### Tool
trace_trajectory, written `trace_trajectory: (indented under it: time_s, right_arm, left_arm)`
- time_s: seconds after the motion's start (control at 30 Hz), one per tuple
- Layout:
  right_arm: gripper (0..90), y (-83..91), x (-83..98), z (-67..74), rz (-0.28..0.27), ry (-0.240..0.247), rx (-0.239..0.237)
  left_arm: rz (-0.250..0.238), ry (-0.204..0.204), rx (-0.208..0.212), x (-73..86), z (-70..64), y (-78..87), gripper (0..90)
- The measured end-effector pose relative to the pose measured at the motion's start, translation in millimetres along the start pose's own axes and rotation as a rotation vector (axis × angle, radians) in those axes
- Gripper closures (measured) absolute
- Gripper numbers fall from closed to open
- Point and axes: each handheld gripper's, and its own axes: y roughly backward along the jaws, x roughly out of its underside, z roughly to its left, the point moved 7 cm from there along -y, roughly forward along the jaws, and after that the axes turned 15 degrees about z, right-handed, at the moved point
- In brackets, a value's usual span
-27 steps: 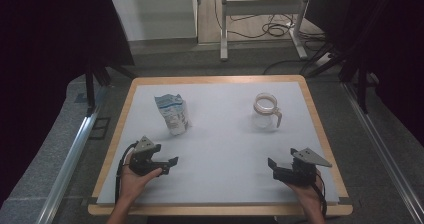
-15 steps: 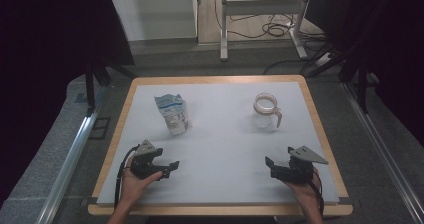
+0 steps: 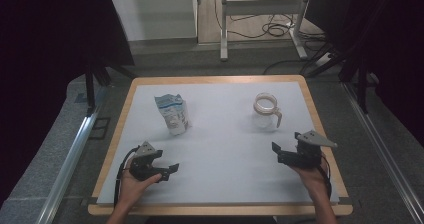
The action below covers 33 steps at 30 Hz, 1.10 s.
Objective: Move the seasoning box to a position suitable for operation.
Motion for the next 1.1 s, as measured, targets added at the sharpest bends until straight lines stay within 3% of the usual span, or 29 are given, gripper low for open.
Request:
trace_trajectory:
  time_s: [0.3,0.5,0.7,0.87,1.1]
  right_arm:
    - [9.0,-14.6,-31.8,-16.3,0.03,0.017,0.017]
    - [8.8,-29.8,-52.7,-24.9,0.048,0.026,0.01]
    - [7.6,-36.9,-69.8,-23.5,0.058,0.04,-0.007]
    - [4.3,-60.2,-90.6,-16.3,0.095,0.074,-0.005]
    - [3.3,-91.9,-110.1,-21.1,0.159,0.065,0.007]
  left_arm:
    - [0.003,-0.01,-0.006,0.7,-4.2,-1.6,13.3]
    - [-0.016,0.037,0.025,2.9,2.3,1.0,12.9]
    - [-0.017,0.044,0.033,3.2,3.3,0.6,13.0]
    - [-0.013,0.041,0.04,3.1,3.5,-1.1,13.0]
    - [-0.012,0.045,0.041,4.0,6.6,-1.4,13.2]
